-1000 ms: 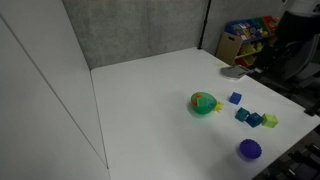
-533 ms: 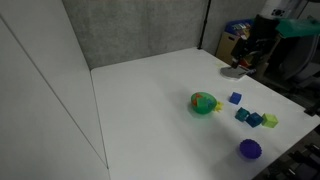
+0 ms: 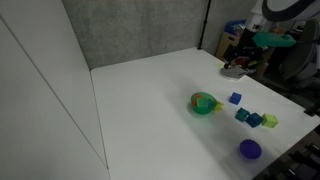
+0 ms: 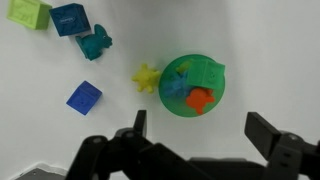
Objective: Put the yellow toy in the bowl
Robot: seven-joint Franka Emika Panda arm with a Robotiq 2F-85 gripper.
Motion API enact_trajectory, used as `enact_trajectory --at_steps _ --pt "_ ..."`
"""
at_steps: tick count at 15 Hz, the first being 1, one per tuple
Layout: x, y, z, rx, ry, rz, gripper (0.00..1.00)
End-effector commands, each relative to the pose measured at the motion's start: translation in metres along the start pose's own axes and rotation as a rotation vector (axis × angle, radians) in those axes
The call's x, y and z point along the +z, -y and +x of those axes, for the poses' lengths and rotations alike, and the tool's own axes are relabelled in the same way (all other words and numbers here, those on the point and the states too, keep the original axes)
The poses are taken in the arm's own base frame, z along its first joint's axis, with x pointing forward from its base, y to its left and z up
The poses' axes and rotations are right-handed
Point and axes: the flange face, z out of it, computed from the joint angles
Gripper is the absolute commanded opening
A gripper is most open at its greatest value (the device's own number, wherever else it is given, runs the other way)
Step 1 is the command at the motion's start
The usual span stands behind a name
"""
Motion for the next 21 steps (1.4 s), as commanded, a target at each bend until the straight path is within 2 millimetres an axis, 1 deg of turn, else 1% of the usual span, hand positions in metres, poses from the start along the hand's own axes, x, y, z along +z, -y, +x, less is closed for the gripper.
enact_trajectory --at_steps 1,5,8,9,10,11,15,16,21 --pt "0.028 -0.013 0.024 0.095 -0.006 0.012 1.0" --pt "0.066 -0.028 0.031 0.203 0.021 0.02 1.0" --pt "0.085 -0.035 0.032 0.266 0.047 0.033 1.0" --pt "0.086 -0.036 0.032 0.28 0.053 0.04 1.0" --pt "0.084 -0.035 0.032 0.284 0.053 0.051 1.0" --pt "0.09 -0.036 0.024 0.245 0.061 0.025 1.0" --pt "0.088 -0.035 0.027 0.255 0.057 0.034 1.0" --pt "0.09 -0.039 0.032 0.301 0.047 0.033 1.0" --pt "0.098 -0.061 0.04 0.435 0.072 0.044 1.0"
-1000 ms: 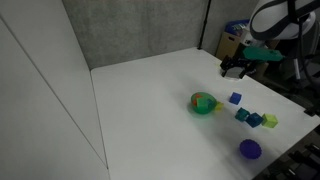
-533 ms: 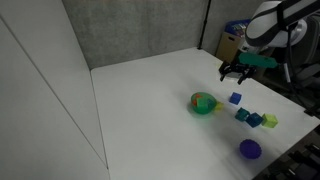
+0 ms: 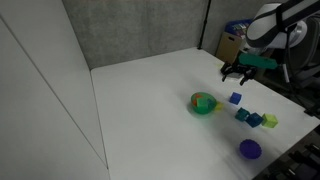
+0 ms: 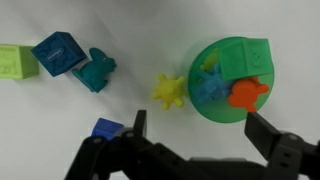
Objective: Put the yellow toy in the bowl
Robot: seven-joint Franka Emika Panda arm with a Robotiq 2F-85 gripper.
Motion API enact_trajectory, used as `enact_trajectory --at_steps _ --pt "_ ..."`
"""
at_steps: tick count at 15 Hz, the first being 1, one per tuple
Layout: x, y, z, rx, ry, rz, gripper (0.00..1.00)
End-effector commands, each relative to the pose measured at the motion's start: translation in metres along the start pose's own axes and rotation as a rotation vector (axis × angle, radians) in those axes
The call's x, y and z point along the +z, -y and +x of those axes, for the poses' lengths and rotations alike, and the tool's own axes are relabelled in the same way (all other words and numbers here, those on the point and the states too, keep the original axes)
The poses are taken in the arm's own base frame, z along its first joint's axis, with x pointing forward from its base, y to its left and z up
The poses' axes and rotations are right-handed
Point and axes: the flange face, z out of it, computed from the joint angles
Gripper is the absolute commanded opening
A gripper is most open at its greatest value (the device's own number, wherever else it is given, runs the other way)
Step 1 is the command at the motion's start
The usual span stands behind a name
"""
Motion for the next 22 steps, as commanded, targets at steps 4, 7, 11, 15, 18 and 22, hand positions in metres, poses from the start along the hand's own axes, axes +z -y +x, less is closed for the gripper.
enact_trajectory --at_steps 4,7,11,15,18,22 --pt "0.009 -0.019 0.024 0.222 0.021 0.063 1.0" --pt "0.018 -0.027 0.031 0.31 0.021 0.095 1.0" --pt "0.039 -0.034 0.041 0.385 -0.005 0.116 1.0" --pt "0.067 -0.041 0.05 0.448 -0.022 0.106 1.0" --pt "0.086 -0.047 0.056 0.479 -0.027 0.086 1.0" --pt "0.112 -0.051 0.06 0.498 -0.018 0.062 1.0"
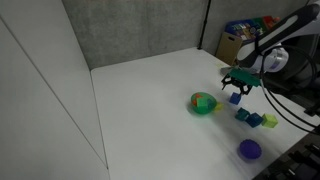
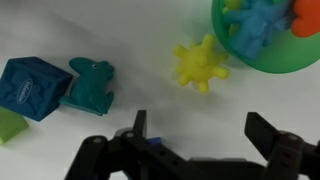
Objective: Put the yellow toy in the bowl
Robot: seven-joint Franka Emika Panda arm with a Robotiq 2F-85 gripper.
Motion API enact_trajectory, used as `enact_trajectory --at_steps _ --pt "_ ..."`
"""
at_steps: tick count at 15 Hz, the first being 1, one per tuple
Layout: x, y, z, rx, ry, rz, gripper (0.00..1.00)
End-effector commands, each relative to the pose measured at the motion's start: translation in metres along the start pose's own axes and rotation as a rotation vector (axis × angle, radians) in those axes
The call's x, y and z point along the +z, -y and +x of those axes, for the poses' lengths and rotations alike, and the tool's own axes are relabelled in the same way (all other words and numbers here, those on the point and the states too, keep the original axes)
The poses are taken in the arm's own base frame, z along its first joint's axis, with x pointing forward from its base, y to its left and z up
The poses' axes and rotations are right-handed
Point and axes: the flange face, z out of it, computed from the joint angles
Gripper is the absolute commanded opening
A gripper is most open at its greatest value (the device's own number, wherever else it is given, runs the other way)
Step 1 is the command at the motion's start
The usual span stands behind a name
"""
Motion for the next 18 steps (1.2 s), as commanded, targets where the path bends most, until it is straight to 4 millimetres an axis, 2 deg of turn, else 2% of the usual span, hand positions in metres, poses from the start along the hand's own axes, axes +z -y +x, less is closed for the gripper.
enact_trajectory --at_steps 1,8,18 --pt "0.019 0.005 0.008 0.032 0.003 -0.005 1.0" --pt "0.056 0.008 0.001 0.014 0.033 -0.027 1.0" --pt "0.081 0.026 -0.023 -0.043 0.028 0.033 1.0"
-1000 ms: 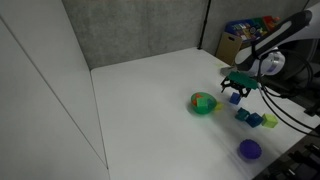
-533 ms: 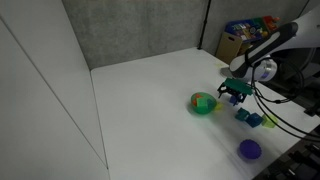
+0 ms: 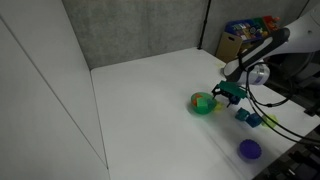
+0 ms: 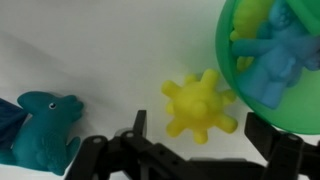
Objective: Put the yellow toy in the bowl
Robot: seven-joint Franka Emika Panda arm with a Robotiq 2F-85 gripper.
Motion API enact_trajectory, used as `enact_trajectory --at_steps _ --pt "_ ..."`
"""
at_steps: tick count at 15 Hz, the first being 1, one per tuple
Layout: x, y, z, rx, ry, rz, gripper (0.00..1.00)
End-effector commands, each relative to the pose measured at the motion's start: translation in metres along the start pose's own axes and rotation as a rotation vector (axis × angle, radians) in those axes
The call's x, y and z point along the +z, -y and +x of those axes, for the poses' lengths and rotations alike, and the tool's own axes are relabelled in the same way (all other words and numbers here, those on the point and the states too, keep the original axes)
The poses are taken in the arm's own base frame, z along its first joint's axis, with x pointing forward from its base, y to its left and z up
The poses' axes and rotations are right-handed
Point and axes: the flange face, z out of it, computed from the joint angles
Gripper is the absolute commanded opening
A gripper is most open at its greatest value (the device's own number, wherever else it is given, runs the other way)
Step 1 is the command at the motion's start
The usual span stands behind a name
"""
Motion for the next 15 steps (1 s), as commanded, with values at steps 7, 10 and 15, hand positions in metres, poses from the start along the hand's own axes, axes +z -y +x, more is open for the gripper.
enact_trajectory --at_steps 7,10,15 --pt "0.016 0.008 -0.005 -0.031 -0.025 0.097 1.0" --pt "0.017 0.007 -0.004 -0.035 -0.032 0.1 0.66" --pt "-0.004 0.009 0.004 -0.016 -0.046 0.102 0.34"
